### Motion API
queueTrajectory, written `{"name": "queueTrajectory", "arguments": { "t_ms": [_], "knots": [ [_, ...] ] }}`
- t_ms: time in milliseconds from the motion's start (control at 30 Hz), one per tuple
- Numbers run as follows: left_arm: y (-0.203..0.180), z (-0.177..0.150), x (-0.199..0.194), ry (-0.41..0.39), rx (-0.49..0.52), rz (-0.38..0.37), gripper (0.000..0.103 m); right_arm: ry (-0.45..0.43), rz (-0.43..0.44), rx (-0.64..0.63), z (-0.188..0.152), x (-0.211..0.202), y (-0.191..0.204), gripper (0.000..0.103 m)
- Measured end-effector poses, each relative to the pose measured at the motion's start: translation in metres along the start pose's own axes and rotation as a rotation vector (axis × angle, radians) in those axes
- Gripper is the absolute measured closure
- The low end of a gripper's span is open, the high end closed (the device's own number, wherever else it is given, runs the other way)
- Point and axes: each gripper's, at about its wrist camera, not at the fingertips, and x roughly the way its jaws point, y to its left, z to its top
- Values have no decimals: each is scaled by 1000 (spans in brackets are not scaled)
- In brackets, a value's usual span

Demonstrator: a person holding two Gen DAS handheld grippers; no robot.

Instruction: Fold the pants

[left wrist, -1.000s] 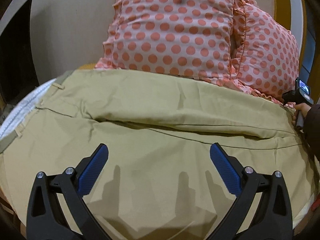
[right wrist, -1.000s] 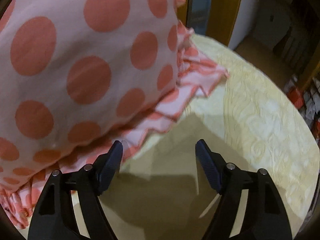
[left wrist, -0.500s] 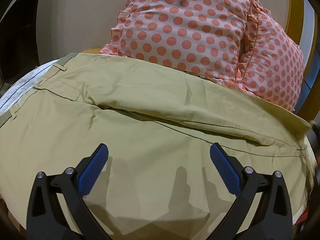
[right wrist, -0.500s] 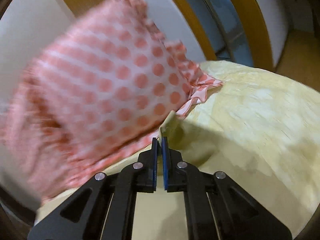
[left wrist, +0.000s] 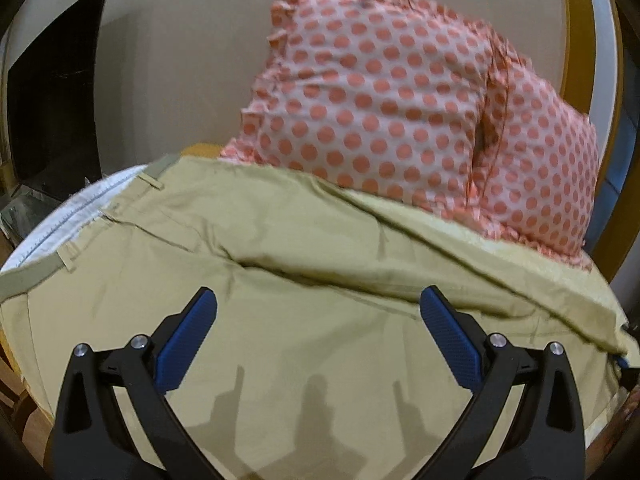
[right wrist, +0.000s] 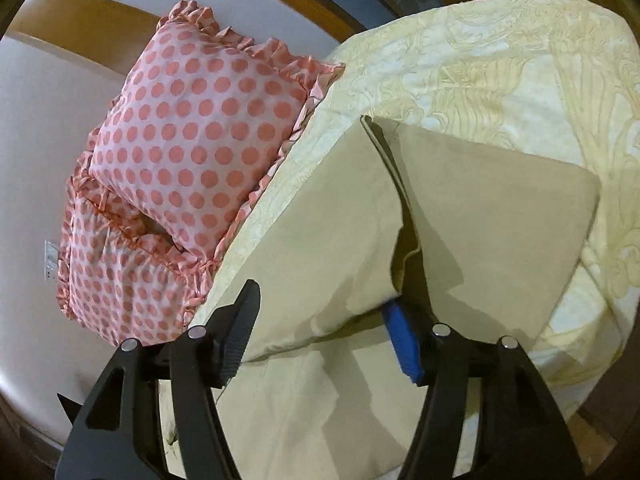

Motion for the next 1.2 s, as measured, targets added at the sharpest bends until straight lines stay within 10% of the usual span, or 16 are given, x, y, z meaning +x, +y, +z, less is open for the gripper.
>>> {"name": "queueTrajectory", "arguments": {
  "t_ms": [33,133,267,633,700,800,1033,1200],
  "knots": [
    [5,6,-1,-3,-15,-12,2,0,0,0,0,0,0,44],
    [18,26,6,12,-56,-55,2,6,10,-19,5,16,-2,101],
    [43,55,31,40,-161,-138,2,-59,141,-4,15,3,-10,102],
    [68,98,164,277,-278,55,23,-179,191,-59,14,-49,-12,102],
    [72,100,188,326,-289,94,33,-177,193,-57,15,-48,-12,102],
    [83,97,215,398,-318,73,100,-180,190,-69,16,-46,-12,102],
    [94,84,80,196,-258,-3,99,-227,181,-127,26,-60,-2,102],
    [106,13,-24,164,-240,23,97,-221,114,-86,24,-65,-31,102]
  ]
}}
